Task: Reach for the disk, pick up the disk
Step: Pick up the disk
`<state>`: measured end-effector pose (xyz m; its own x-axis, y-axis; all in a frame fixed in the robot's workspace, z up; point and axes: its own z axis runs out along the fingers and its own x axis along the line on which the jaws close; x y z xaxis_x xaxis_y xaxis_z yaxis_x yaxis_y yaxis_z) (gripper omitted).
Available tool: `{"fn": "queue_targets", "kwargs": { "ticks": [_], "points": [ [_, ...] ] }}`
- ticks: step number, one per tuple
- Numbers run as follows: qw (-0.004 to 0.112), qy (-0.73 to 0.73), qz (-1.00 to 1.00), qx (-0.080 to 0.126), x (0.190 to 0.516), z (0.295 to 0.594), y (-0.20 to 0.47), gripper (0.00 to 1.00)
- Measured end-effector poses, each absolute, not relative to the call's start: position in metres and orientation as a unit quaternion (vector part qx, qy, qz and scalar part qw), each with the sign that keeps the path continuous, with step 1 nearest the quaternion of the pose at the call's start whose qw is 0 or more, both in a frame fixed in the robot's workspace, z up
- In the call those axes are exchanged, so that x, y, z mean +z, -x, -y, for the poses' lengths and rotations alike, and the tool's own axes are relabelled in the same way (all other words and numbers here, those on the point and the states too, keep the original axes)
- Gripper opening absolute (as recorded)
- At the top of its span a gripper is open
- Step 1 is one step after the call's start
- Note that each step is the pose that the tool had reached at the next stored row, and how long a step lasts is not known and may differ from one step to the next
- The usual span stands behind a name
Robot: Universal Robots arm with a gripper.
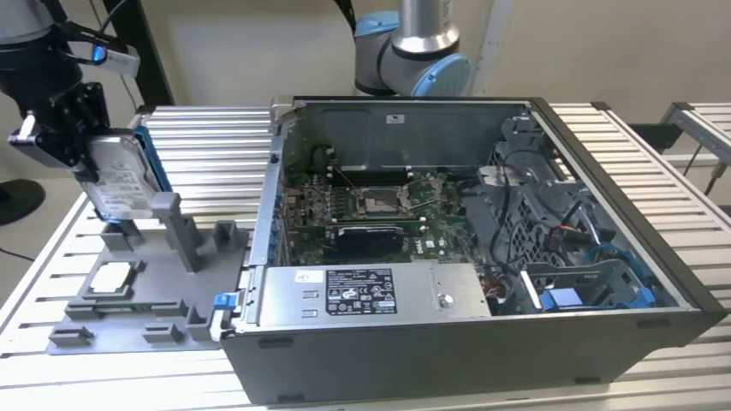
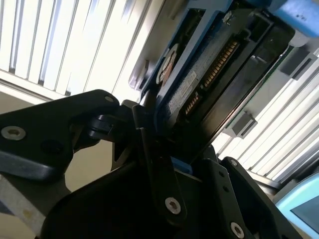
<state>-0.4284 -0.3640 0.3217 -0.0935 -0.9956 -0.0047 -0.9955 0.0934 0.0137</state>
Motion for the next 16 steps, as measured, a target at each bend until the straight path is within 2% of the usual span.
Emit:
{"fn": "queue_targets", "kwargs": {
  "ticks": [16],
  "points": [
    [0.003, -0.673, 0.739, -0.007, 0.357, 0.364, 0.428, 0.00]
  ]
}}
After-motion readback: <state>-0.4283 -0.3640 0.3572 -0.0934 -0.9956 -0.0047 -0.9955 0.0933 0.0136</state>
